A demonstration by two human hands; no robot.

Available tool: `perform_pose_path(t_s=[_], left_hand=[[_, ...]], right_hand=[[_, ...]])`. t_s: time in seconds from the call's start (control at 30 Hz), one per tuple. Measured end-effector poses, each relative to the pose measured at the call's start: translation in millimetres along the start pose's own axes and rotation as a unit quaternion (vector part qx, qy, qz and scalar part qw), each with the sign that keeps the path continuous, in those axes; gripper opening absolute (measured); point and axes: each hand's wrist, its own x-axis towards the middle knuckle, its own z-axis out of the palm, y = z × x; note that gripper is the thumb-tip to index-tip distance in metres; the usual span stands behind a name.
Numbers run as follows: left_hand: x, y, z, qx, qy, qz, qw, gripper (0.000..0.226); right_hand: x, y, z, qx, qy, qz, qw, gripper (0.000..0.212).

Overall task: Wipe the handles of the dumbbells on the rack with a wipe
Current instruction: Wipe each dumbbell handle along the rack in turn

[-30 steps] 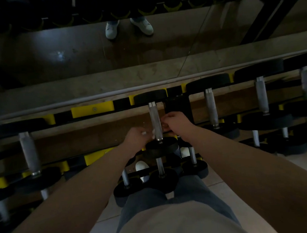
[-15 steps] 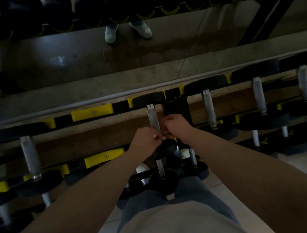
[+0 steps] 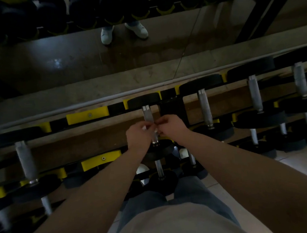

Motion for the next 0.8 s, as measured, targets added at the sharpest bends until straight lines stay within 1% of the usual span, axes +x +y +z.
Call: perform_pose_path(t_s=[0.03,0.07,0.13,0.17,0.2,0.27,0.37,0.43,0.53,0.6,0.7,0.8], left_hand=[[4.1,1.0,0.8,-0.063,0.033,-0.051,0.996,0.009],[8.6,1.2,1.7,-0.134,0.059,-0.101,0.984,0.006],[16.0,-0.3,0.0,-0.234,0.069,-0.183,0.952,0.004],[19.3,-3.9,-1.6,-0.251,0.055,-0.206,0.944,0.006],[22.1,-9.1,-2.6,-0.252,0.033,-0.220,0.942,0.013],[22.0,-16.7,-5.2,-0.241,-0.011,-0.229,0.943,0.021],[19.7,-21.7,-4.2,-0.238,-0.055,-0.236,0.940,0.018],[19.0,-19.5,-4.1,-0.260,-0.057,-0.249,0.931,0.017],[21.3,-14.1,-7.0,-0.267,-0.066,-0.269,0.923,0.017],[24.2,-14.1,-9.2,-0.262,-0.079,-0.276,0.921,0.019],[27.3,-15.7,-10.6,-0.254,-0.098,-0.280,0.921,0.022],[28.6,-15.9,-8.5,-0.259,-0.111,-0.286,0.916,0.028]], right_hand=[[-0.5,2.2,1.1,-0.016,0.008,-0.009,1.000,0.025],[-2.2,3.3,1.8,-0.040,0.016,-0.022,0.999,0.030],[-3.2,4.5,3.0,-0.060,0.034,-0.050,0.996,0.033],[-2.1,4.3,3.3,-0.056,0.042,-0.061,0.996,0.031],[-0.6,2.1,3.1,-0.046,0.049,-0.066,0.996,0.028],[6.6,-5.7,4.0,-0.029,0.076,-0.069,0.994,0.021],[21.2,-20.5,5.7,-0.015,0.131,-0.058,0.990,0.018],[26.7,-28.2,7.7,-0.033,0.136,-0.063,0.988,0.021],[25.6,-26.7,12.3,-0.081,0.075,-0.072,0.991,0.026],[24.0,-14.5,14.2,-0.097,0.027,-0.049,0.994,0.024],[28.2,3.9,9.2,-0.049,-0.030,-0.008,0.998,0.021],[35.7,6.4,-0.5,-0.013,-0.092,0.026,0.995,0.017]])
